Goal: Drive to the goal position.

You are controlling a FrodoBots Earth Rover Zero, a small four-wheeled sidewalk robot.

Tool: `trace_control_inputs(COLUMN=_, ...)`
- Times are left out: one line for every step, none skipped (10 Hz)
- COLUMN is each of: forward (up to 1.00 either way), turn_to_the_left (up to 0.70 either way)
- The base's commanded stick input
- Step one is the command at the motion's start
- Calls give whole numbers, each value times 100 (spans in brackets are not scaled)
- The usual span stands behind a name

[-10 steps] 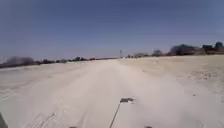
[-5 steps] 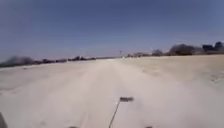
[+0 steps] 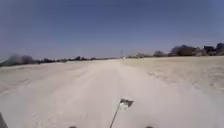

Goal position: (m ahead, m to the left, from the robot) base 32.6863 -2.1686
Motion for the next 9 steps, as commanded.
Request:
trace_control_inputs(forward=70, turn_to_the_left=0)
trace_control_inputs(forward=70, turn_to_the_left=0)
trace_control_inputs(forward=70, turn_to_the_left=0)
trace_control_inputs(forward=70, turn_to_the_left=0)
trace_control_inputs(forward=70, turn_to_the_left=0)
trace_control_inputs(forward=70, turn_to_the_left=0)
trace_control_inputs(forward=70, turn_to_the_left=0)
trace_control_inputs(forward=70, turn_to_the_left=0)
trace_control_inputs(forward=70, turn_to_the_left=0)
